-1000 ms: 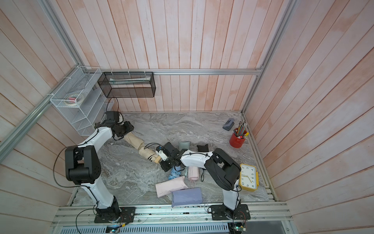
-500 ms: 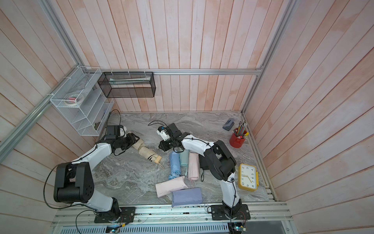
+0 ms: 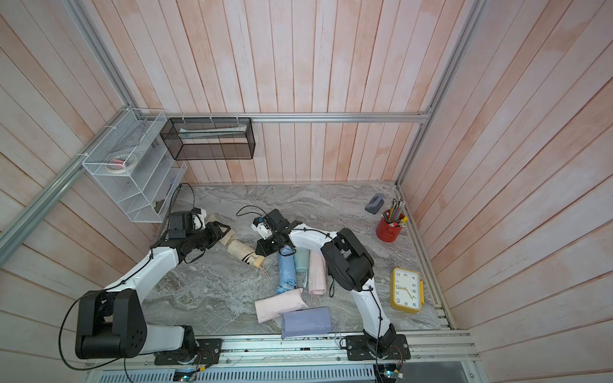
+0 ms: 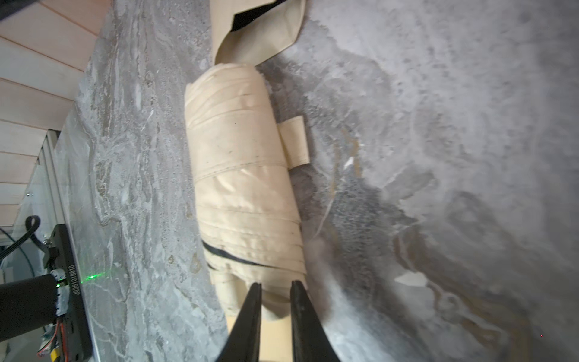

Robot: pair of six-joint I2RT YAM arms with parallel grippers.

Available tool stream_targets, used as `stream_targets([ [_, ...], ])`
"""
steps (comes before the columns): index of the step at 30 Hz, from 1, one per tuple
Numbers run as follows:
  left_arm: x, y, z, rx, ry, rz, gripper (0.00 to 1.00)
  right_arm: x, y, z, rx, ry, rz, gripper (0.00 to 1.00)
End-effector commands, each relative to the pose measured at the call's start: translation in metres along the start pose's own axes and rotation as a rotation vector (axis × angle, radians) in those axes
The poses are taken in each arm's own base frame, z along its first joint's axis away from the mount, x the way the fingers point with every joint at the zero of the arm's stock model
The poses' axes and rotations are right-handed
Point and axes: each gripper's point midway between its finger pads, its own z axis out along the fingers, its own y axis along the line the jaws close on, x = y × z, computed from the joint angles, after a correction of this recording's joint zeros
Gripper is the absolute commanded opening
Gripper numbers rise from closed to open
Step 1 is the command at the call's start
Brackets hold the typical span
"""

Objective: Take umbrellas out of sleeves
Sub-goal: Adjust the umbrella at the center of the board.

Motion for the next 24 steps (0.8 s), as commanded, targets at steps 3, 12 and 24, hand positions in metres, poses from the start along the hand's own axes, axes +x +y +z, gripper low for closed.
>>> stream_targets([
  [3, 0.014, -0.003, -0.012, 0.011, 0.005, 0.003, 0.57, 0.004, 0.021, 0.023, -0.090, 0.043, 0.031, 0.20],
  [12, 0.022, 0.002, -0.026, -0.022, -0.014, 0.026, 0.57, -0.025, 0.055, 0.055, -0.184, 0.057, 0.017, 0.18],
  [24, 0.028, -0.001, -0.016, 0.007, 0.005, 0.024, 0.57, -0.063, 0.061, -0.012, -0.135, -0.083, -0.020, 0.19],
])
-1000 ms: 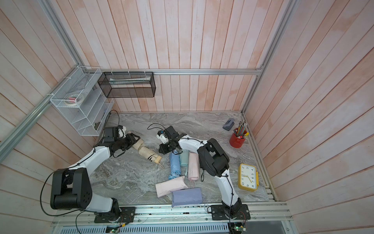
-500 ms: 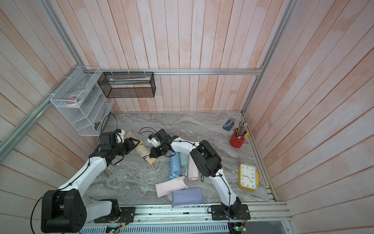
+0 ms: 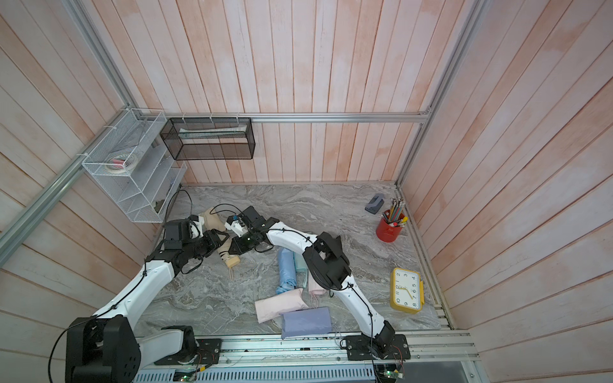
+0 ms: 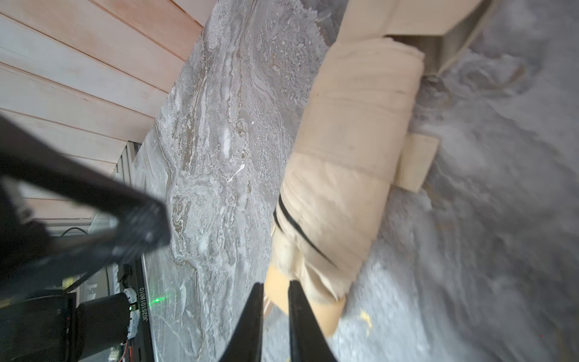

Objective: Take umbrellas out of sleeves
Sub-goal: Adjust the umbrella at the center of the board, then move the umbrella to the center of the board.

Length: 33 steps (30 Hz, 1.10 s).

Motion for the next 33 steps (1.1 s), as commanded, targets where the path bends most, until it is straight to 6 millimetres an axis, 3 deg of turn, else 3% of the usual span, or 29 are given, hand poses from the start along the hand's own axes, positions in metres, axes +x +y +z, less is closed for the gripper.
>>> stream_targets([
  [1, 0.004, -0.003, 0.007, 0.016, 0.006, 0.017, 0.57, -0.012, -0.008, -0.063, 0.067, -0.108, 0.014, 0.19],
  [5, 0.009, -0.010, 0.015, 0.032, 0.022, 0.030, 0.57, 0.027, -0.027, -0.118, 0.201, -0.149, 0.055, 0.19],
  [8, 0.014, -0.014, 0.025, 0.041, 0.043, 0.035, 0.57, 0.069, -0.040, -0.140, 0.290, -0.124, 0.103, 0.21],
  [11, 0.019, -0.018, 0.036, 0.044, 0.059, 0.042, 0.57, 0.106, -0.047, -0.148, 0.325, -0.088, 0.156, 0.27],
  [16, 0.021, -0.021, 0.048, 0.050, 0.073, 0.038, 0.57, 0.140, -0.058, -0.144, 0.344, -0.046, 0.205, 0.32],
  [24, 0.020, -0.024, 0.052, 0.048, 0.082, 0.051, 0.57, 0.149, -0.080, -0.125, 0.384, 0.005, 0.231, 0.36],
  [33, 0.023, -0.021, 0.054, 0.042, 0.091, 0.053, 0.57, 0.115, -0.096, -0.098, 0.384, 0.018, 0.185, 0.36],
])
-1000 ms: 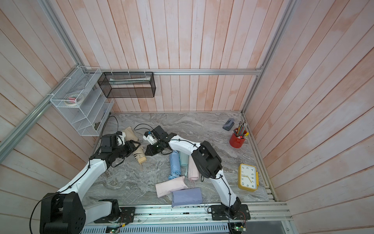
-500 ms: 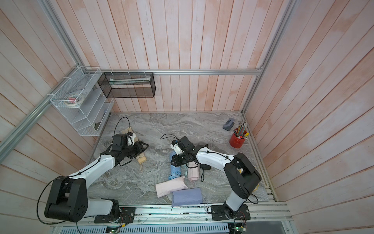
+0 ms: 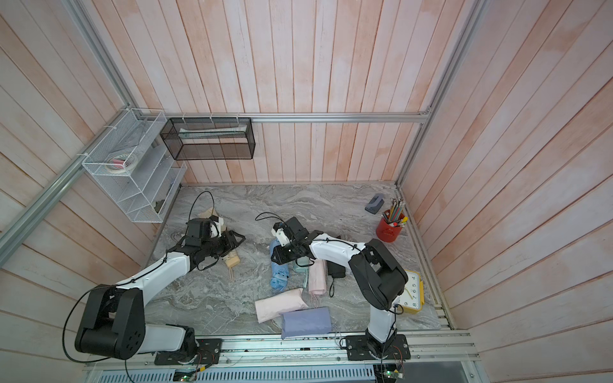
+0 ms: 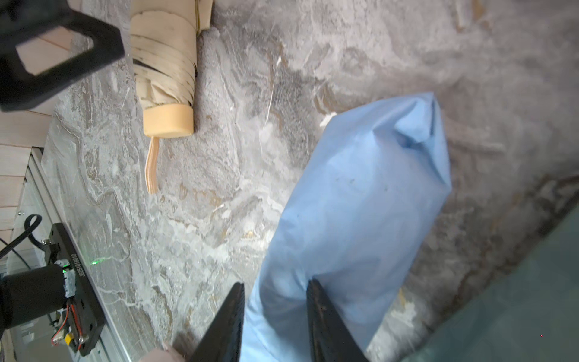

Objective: Take umbrellas out of sleeves
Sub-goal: Move the umbrella to the center of the board.

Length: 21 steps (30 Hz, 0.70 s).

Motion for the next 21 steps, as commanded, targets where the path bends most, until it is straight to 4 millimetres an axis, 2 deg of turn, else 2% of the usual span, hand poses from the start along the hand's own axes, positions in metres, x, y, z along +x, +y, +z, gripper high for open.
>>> stream_targets([
  [1, -0.008, -0.005, 0.002, 0.008, -0.017, 0.021, 0.57, 0.012, -0.023, 0.024, 0.076, 0.080, -0.006, 0.36],
  [6, -0.005, -0.004, 0.006, 0.019, -0.003, 0.011, 0.57, -0.025, -0.014, 0.041, 0.035, 0.058, -0.076, 0.35],
  [9, -0.004, -0.004, 0.009, 0.022, 0.001, 0.005, 0.57, -0.056, -0.010, 0.047, 0.021, 0.028, -0.130, 0.35],
  [11, -0.003, -0.004, 0.010, 0.022, 0.005, 0.006, 0.57, -0.076, -0.008, 0.044, 0.033, -0.002, -0.168, 0.34],
  [14, -0.004, -0.005, 0.009, 0.019, 0.006, 0.010, 0.57, -0.093, -0.003, 0.027, 0.067, -0.046, -0.209, 0.34],
  [17, -0.003, -0.003, 0.011, 0.019, 0.008, 0.009, 0.57, -0.085, 0.001, 0.011, 0.072, -0.057, -0.218, 0.34],
  [21, 0.000, -0.001, 0.017, 0.025, 0.019, -0.002, 0.57, -0.046, 0.019, 0.000, 0.012, -0.034, -0.216, 0.33],
])
